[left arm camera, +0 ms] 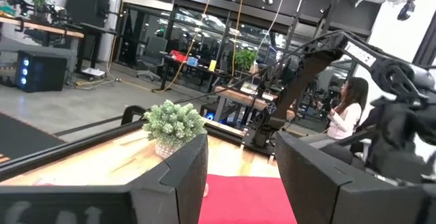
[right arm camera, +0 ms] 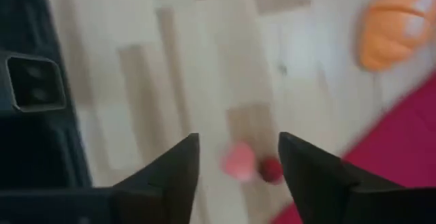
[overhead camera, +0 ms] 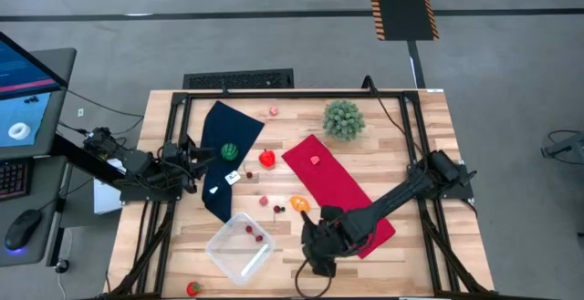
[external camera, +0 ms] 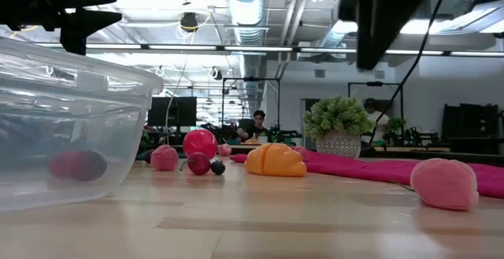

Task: Pick and placing Produce into tupperware
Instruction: Put the peach into the transparent bin

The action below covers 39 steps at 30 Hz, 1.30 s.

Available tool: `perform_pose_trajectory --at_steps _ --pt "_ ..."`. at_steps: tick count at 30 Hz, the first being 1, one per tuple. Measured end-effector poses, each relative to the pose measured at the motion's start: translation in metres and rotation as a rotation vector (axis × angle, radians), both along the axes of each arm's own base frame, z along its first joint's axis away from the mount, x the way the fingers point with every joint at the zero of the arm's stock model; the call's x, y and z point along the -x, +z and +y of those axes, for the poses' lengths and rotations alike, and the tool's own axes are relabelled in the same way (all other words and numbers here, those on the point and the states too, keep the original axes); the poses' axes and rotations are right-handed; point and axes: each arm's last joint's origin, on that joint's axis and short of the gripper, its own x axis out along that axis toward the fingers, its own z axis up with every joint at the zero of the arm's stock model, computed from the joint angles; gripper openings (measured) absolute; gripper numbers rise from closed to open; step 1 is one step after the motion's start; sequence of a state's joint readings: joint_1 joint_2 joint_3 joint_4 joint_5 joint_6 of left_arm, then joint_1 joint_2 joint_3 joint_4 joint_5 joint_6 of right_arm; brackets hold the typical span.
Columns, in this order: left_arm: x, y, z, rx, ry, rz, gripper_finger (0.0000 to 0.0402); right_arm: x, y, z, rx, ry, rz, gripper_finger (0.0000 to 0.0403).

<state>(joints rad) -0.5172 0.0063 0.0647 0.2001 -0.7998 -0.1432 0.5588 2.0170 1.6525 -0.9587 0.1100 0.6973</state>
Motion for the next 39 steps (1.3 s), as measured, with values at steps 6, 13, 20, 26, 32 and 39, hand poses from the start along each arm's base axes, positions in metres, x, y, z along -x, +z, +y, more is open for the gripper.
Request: perform_pose_trajectory --at_steps 6,13,20,26,32,39 --pt "0.0 0.0 0.0 0.001 0.004 0.0 0.0162 0.005 -0.025 0.003 0.076 -0.016 0.116 0.0254" --pt "0.0 -0.001 0.0 0.001 0.018 0.006 0.0162 0.002 -0.053 0.011 0.096 -0.01 0.174 0.0246" --pt "0.0 -0.001 0.0 0.002 0.02 0.006 0.0162 0.004 -0.062 0.015 0.118 -0.006 0.19 0.0237" --pt "0.0 -0.001 0.0 0.002 0.02 0.006 0.0162 0.006 -0.06 0.014 0.126 -0.008 0.205 0.0233" --pt "0.0 -0.001 0.001 0.002 0.021 0.006 0.0162 0.015 -0.059 0.011 0.171 -0.012 0.287 0.0239" --pt "0.0 -0.001 0.001 0.001 0.024 0.007 0.0162 0.019 -0.058 0.009 0.197 -0.037 0.318 0.0249"
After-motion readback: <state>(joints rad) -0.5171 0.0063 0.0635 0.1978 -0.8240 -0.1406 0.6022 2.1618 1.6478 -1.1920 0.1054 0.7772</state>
